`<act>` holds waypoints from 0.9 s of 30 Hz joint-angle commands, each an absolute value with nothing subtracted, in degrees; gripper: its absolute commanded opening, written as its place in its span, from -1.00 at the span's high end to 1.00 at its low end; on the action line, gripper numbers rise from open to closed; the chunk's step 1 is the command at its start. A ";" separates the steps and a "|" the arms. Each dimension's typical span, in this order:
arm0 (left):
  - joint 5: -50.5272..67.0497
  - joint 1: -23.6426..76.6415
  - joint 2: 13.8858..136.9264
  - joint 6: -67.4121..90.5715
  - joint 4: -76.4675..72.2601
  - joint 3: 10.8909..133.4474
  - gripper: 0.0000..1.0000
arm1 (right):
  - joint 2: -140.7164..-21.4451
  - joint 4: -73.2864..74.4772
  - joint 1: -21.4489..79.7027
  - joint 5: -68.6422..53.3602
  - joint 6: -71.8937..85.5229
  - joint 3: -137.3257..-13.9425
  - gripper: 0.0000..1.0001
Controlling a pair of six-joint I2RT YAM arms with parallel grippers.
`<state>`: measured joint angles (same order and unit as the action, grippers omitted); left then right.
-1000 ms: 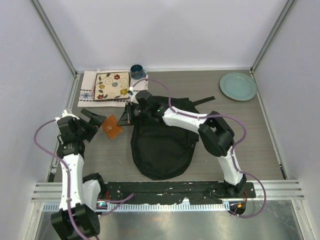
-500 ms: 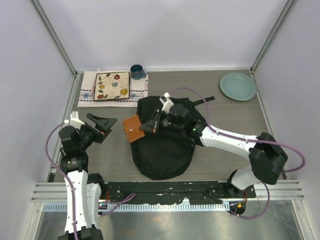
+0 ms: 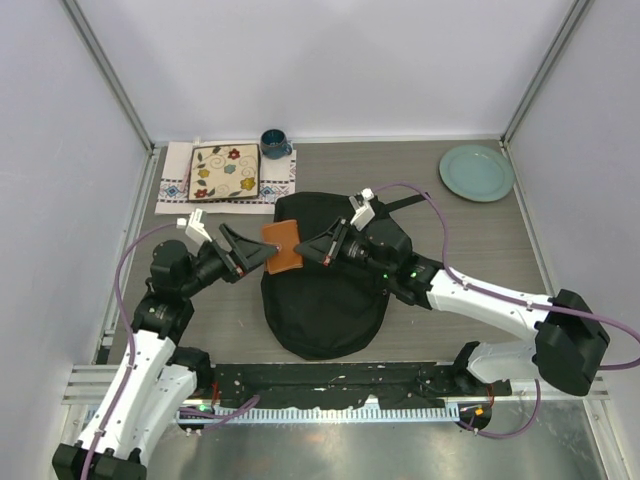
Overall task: Pack the student bag
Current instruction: Pick up the personal item from the center of the board.
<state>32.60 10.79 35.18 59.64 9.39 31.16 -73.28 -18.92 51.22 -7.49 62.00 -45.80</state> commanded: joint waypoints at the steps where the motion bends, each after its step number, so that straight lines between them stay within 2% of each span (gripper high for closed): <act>1: 29.18 13.35 36.47 59.77 2.38 32.87 -0.69 | -70.84 -24.17 51.33 -5.71 64.42 -45.00 1.00; 5: 26.91 15.03 36.39 59.77 1.76 33.13 -0.43 | -70.93 -24.26 51.33 -5.45 65.30 -44.21 0.99; 13: 23.12 15.64 35.50 59.85 1.14 32.96 -0.52 | -71.02 -24.17 51.33 -6.59 65.83 -43.95 1.00; 15: 23.46 15.64 36.82 60.29 0.27 32.87 -0.42 | -70.84 -24.26 51.33 -7.03 65.92 -43.86 1.00; 19: 22.86 16.17 38.40 61.43 -3.16 31.91 -0.10 | -71.10 -24.17 51.33 -7.91 66.00 -43.77 1.00; 27: 21.98 19.51 41.04 61.87 -6.24 31.82 0.24 | -71.89 -24.26 51.33 -8.18 66.36 -44.03 0.94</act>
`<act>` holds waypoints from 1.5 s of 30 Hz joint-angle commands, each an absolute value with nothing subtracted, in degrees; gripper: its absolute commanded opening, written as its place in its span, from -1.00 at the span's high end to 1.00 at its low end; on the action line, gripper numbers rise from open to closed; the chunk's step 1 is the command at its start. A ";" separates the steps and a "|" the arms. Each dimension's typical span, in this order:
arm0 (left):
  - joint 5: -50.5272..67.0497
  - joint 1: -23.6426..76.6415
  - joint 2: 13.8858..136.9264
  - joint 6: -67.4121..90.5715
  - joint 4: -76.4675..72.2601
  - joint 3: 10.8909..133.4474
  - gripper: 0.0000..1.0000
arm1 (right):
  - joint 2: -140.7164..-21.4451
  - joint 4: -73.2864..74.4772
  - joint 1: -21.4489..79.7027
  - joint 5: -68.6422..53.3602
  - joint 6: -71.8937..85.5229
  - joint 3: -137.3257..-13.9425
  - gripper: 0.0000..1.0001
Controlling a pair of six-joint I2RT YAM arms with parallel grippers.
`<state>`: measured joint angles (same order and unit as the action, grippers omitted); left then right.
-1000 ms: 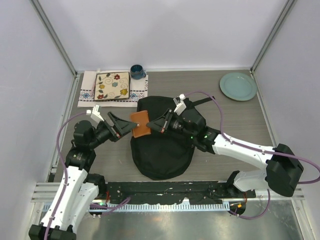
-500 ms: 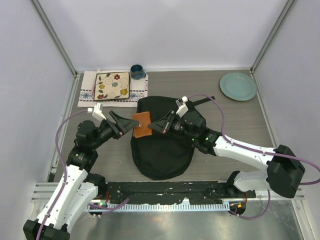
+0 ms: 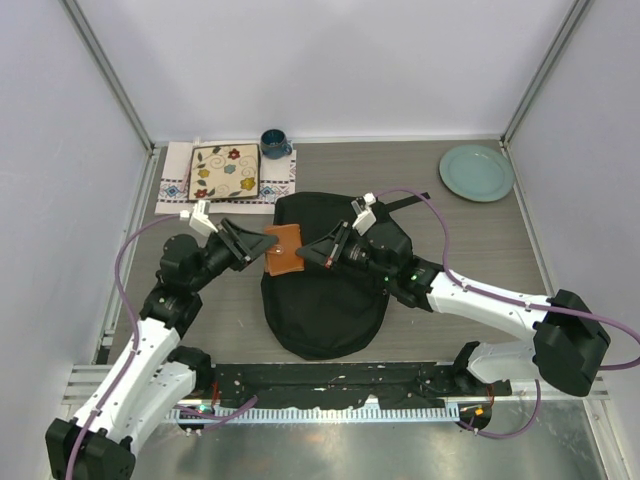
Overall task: Pack the student bag
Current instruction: Pick up the personal item from the center of the board.
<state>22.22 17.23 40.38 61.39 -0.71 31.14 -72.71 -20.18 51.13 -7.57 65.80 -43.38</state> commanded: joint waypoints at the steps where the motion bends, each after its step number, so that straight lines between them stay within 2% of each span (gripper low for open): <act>1: 21.54 19.95 41.04 61.87 -6.24 31.56 0.25 | -72.07 -24.26 51.33 -8.17 66.36 -44.12 0.91; 3: 20.48 21.27 40.96 61.87 -6.33 31.20 0.26 | -72.25 -24.70 51.33 -8.00 66.62 -44.21 0.77; 7: 19.43 22.41 40.87 61.88 -6.33 30.50 0.27 | -72.42 -24.87 51.33 -7.56 66.88 -44.47 0.71; 11: 18.63 23.20 40.25 62.05 -6.42 29.97 0.29 | -72.33 -25.48 51.33 -7.03 67.15 -44.38 0.27; 14: 18.02 23.29 40.17 62.31 -6.42 29.62 0.29 | -72.42 -25.75 51.33 -7.12 67.32 -44.30 0.08; 17: 17.67 23.38 39.90 62.40 -6.42 29.27 0.33 | -72.25 -25.75 51.33 -7.03 67.50 -43.86 0.04; 19: 17.14 23.47 39.73 62.49 -5.98 29.18 0.45 | -71.81 -25.84 51.42 -6.77 67.59 -43.25 0.03; 22: 17.05 23.38 39.46 62.49 -5.54 29.00 0.76 | -70.76 -25.05 51.33 -5.98 67.33 -42.63 0.00; 25: 17.66 23.38 39.38 61.88 -4.92 29.18 1.00 | -68.92 -21.55 51.33 -3.44 66.27 -42.45 -0.17; 31: 21.44 23.38 40.08 59.77 -4.31 30.58 1.00 | -66.10 -21.00 49.14 -4.30 64.60 -40.52 -0.37; 39: 34.25 23.38 45.16 61.25 -15.89 31.38 1.00 | -64.34 -22.41 45.70 -14.14 62.05 -38.59 -0.41; 45: 37.35 23.38 48.60 63.98 -23.20 31.38 1.00 | -63.54 -31.89 45.18 -20.82 66.09 -33.06 -0.41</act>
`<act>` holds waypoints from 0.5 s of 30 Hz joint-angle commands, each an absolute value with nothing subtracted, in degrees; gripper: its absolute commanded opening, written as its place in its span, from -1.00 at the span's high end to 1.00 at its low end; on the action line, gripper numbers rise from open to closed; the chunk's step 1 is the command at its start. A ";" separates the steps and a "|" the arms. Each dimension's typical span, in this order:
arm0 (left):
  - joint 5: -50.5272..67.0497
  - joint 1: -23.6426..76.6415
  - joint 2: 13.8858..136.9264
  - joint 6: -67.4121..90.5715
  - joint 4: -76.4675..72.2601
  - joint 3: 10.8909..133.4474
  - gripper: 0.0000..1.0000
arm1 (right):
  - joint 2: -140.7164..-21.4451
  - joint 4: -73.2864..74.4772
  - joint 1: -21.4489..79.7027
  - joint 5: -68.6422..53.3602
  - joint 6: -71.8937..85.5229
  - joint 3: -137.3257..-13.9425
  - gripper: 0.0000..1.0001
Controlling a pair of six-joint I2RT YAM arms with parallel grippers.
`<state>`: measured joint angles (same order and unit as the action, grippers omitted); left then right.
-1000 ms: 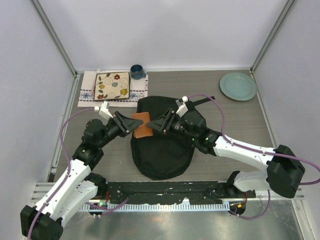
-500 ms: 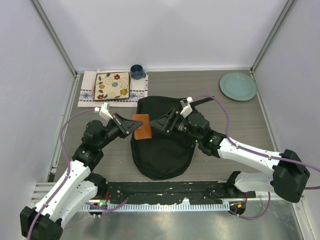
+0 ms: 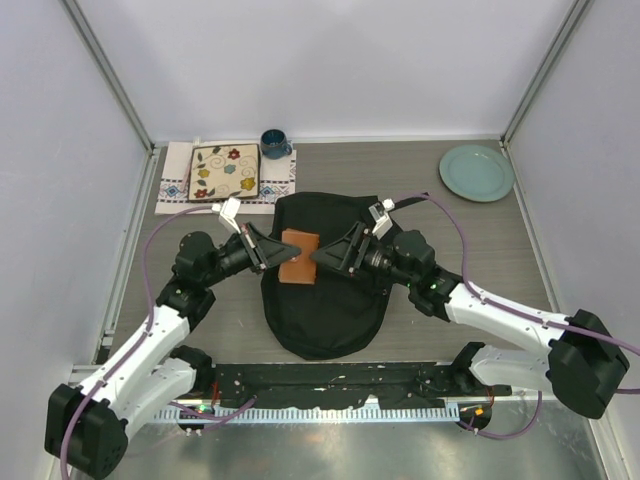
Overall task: Pack the student bag
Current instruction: Pick up the personal item from the center of the board.
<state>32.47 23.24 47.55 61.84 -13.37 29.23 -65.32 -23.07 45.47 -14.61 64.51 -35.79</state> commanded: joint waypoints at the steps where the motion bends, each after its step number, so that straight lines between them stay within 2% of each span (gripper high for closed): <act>1: 37.96 23.38 49.39 64.33 -23.90 31.29 1.00 | -63.63 -33.04 45.18 -21.27 66.62 -32.70 -0.39; 5: 38.85 23.47 50.62 66.18 -28.21 30.76 1.00 | -63.98 -37.26 45.09 -23.20 68.11 -31.12 -0.25; 15: 42.44 23.55 52.99 67.50 -30.23 30.50 1.00 | -63.46 -42.71 44.30 -23.64 68.29 -29.88 -0.14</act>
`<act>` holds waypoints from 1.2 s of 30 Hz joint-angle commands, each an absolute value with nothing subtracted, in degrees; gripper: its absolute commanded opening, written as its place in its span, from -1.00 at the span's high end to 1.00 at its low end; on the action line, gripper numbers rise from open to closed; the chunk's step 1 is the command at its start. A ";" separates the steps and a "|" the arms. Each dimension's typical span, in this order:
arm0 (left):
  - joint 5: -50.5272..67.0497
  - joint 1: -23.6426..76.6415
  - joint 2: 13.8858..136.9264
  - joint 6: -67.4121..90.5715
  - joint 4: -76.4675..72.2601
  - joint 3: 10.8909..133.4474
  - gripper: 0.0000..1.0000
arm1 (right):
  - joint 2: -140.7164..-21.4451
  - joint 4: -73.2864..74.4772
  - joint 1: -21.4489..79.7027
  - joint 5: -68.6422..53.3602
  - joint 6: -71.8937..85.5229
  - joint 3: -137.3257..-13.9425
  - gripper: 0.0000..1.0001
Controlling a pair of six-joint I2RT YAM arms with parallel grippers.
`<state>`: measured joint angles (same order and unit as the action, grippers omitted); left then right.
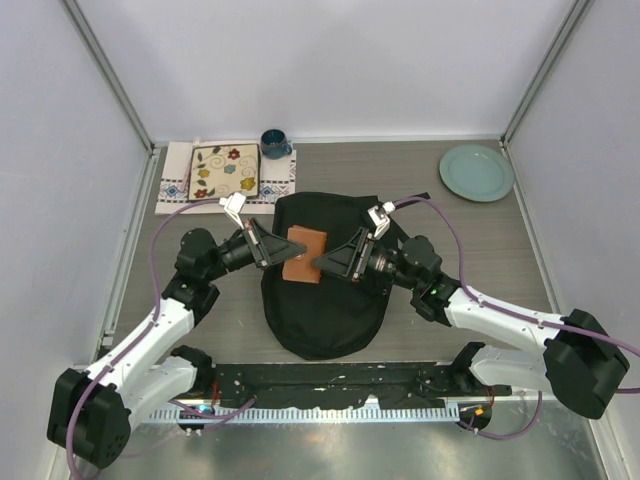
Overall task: Pack the student bag
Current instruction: Pick up the personal item from the center of the board.
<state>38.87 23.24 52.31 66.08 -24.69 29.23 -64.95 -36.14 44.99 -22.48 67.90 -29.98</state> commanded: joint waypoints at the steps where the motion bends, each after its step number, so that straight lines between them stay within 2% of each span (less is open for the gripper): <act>1: 42.80 23.55 53.17 67.67 -30.76 30.32 1.00 | -63.54 -43.06 43.95 -23.73 68.38 -29.97 -0.08; 6: 43.94 23.82 54.22 68.29 -31.81 29.97 1.00 | -64.25 -44.47 43.16 -25.40 68.90 -30.41 0.13; 11: 45.53 24.26 55.55 68.47 -33.05 30.59 1.00 | -65.04 -45.88 42.98 -25.93 69.34 -30.32 0.16; 14: 45.36 24.61 56.34 68.55 -33.49 30.41 1.00 | -65.30 -46.05 42.98 -25.84 69.35 -30.24 0.11; 22: 45.44 25.14 57.13 69.26 -34.98 29.79 1.00 | -65.39 -47.72 42.98 -25.93 69.79 -29.62 0.34; 25: 45.88 25.49 57.92 69.26 -35.07 29.79 1.00 | -65.48 -48.95 43.07 -26.19 70.31 -29.36 0.36; 26: 45.70 25.58 58.09 69.34 -35.07 29.62 1.00 | -65.57 -49.13 42.98 -26.19 70.49 -29.18 0.43; 29: 43.60 25.58 57.48 69.26 -34.89 28.83 1.00 | -65.57 -49.92 42.98 -26.11 70.75 -28.48 1.00; 30: 42.38 25.49 57.31 68.91 -33.33 28.83 0.96 | -64.78 -49.75 42.98 -25.67 71.01 -28.13 1.00; 33: 38.69 25.58 56.17 65.84 -25.18 29.88 0.37 | -62.59 -44.51 42.98 -22.25 69.88 -26.98 1.00; 34: 37.37 25.58 55.64 64.87 -22.70 30.84 0.02 | -60.14 -41.69 42.98 -21.02 67.70 -26.90 1.00; 36: 34.91 25.58 53.71 61.45 -14.91 31.99 -0.33 | -57.32 -30.84 42.98 -15.49 64.79 -27.07 1.00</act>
